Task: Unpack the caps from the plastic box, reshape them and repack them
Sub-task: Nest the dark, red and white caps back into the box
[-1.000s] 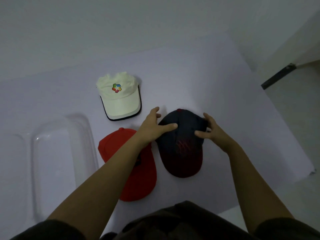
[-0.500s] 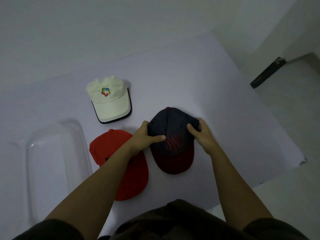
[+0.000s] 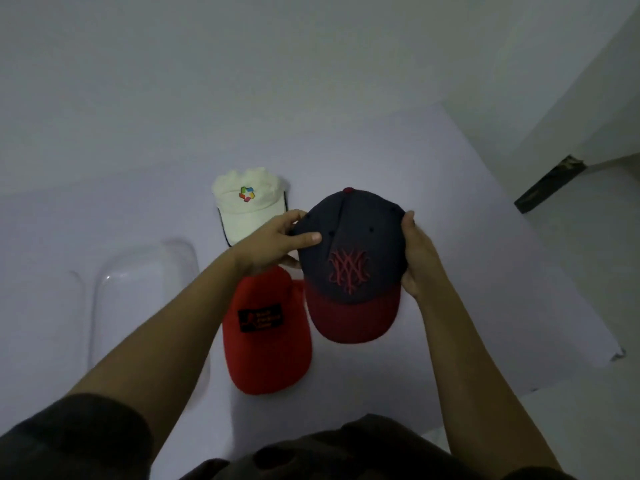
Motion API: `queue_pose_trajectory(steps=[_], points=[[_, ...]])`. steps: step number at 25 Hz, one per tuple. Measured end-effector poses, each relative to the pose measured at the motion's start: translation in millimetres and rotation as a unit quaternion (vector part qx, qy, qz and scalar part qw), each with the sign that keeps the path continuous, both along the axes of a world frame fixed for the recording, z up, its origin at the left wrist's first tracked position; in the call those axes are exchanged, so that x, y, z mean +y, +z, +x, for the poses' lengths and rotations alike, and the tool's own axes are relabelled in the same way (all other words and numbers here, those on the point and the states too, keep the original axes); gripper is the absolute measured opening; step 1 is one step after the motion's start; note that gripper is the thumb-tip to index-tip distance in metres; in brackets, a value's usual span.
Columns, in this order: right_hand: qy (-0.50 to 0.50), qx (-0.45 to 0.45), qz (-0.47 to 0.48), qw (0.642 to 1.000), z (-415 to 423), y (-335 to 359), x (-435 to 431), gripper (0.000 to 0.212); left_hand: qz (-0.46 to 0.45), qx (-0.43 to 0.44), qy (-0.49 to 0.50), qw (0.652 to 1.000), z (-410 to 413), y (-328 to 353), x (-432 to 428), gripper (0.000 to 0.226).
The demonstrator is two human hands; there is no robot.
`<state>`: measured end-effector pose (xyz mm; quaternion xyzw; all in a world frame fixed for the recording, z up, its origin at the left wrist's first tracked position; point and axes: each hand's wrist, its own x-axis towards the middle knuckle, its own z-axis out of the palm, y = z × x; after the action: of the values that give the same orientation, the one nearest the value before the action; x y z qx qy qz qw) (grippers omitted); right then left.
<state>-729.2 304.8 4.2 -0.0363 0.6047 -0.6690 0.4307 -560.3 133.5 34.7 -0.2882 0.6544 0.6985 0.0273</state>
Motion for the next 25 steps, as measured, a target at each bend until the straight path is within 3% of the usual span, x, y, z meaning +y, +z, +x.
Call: queue_pose_trajectory(steps=[4,9,14,17,20,22,25], points=[[0.063,-0.024,-0.052,0.996,46,35,-45,0.056,-0.055,0.0,-0.001,0.998,53,48,-45,0.044],[0.141,-0.13,-0.129,0.973,139,56,-111,0.052,-0.111,-0.034,0.044,0.992,164,85,-92,0.073],[0.193,-0.169,-0.123,0.959,245,49,-166,0.04,-0.11,-0.064,0.12,0.985,289,75,-116,0.078],[0.164,-0.191,-0.086,0.964,290,24,-177,0.037,-0.083,-0.074,0.14,0.984,339,53,-118,0.075],[0.147,-0.161,-0.054,0.974,319,-5,-173,0.039,-0.059,-0.083,0.144,0.984,366,23,-115,0.073],[0.163,-0.123,-0.028,0.979,331,-21,-168,0.041,-0.046,-0.082,0.14,0.986,374,5,-112,0.059],[0.286,0.052,0.036,0.956,335,-27,-165,0.038,-0.04,-0.082,0.141,0.986,380,-13,-112,0.03]])
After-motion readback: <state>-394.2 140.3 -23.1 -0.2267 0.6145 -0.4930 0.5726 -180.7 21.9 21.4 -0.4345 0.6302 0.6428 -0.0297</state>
